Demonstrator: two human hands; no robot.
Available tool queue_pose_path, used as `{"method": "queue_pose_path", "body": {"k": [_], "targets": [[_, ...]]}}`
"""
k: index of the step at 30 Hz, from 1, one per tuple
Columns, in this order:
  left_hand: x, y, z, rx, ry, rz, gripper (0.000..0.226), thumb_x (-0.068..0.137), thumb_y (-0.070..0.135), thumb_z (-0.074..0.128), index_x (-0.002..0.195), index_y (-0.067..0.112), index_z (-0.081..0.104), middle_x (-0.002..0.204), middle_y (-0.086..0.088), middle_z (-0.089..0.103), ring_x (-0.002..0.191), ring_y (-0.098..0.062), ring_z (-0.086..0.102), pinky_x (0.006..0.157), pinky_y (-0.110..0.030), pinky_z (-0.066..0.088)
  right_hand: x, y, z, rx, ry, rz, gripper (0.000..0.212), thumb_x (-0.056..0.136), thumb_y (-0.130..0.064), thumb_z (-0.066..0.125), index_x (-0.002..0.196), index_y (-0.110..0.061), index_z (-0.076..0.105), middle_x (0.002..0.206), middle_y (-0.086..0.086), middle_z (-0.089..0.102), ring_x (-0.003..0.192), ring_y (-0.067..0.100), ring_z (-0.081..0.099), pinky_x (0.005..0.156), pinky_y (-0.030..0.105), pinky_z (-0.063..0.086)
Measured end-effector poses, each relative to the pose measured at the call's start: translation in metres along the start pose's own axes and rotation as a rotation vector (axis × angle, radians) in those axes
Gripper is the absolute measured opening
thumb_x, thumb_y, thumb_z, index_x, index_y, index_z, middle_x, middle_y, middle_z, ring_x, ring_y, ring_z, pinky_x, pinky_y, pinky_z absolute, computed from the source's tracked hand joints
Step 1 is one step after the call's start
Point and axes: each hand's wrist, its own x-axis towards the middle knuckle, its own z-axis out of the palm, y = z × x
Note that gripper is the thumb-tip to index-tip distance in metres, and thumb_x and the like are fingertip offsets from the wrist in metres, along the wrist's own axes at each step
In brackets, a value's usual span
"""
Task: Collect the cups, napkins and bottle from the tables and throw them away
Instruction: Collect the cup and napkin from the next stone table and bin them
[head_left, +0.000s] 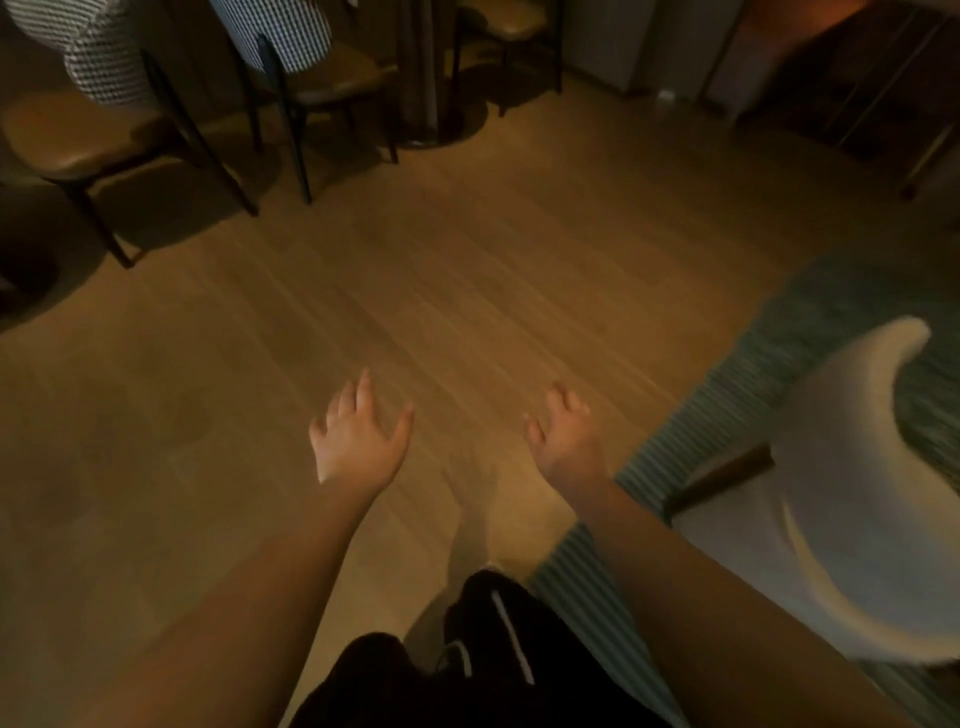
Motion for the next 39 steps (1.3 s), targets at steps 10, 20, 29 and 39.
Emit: {"method": "queue_pose_path", "body": {"k": [10,20,29,39], "targets": [[0.299,0.094,0.005,-0.009,0.026,-0.05,0.078,0.09,0.064,0.034,0.152,0.02,0.016,0.152,-0.01,0.031,0.139,-0.027,0.026,0.111,-0.051,0.019,0.317,0.001,-0.035,0.004,-0.056,-0.033,0.045,0.096,-0.029,0.046,0.136,-0.008,0.04,0.15,0.012,0.031,0.133,0.031,0.033,0.106,0.041,0.033],[0.678,0.146,0.036,0.044,-0.061,-0.072,0.079,0.088,0.066,0.03,0.152,0.022,0.013,0.153,-0.008,0.03,0.139,-0.027,0.026,0.109,-0.052,0.022,0.706,-0.032,-0.039,0.02,-0.061,0.001,0.052,0.096,-0.029,0.046,0.142,-0.009,0.035,0.151,0.012,0.031,0.138,0.029,0.028,0.112,0.04,0.028],[0.955,0.197,0.006,0.087,-0.049,-0.012,0.077,0.09,0.064,0.03,0.151,0.019,0.014,0.154,-0.009,0.027,0.139,-0.027,0.026,0.11,-0.051,0.022,0.982,-0.077,-0.067,0.029,-0.053,-0.007,0.051,0.097,-0.029,0.044,0.144,-0.015,0.032,0.152,0.01,0.029,0.138,0.028,0.028,0.109,0.037,0.028],[1.291,0.246,0.031,0.033,-0.061,-0.088,0.076,0.089,0.063,0.031,0.151,0.024,0.01,0.155,-0.005,0.024,0.14,-0.025,0.024,0.11,-0.05,0.021,1.342,-0.103,-0.055,0.053,-0.05,-0.075,0.047,0.095,-0.027,0.049,0.14,-0.015,0.04,0.149,0.014,0.034,0.135,0.03,0.032,0.108,0.038,0.029]]}}
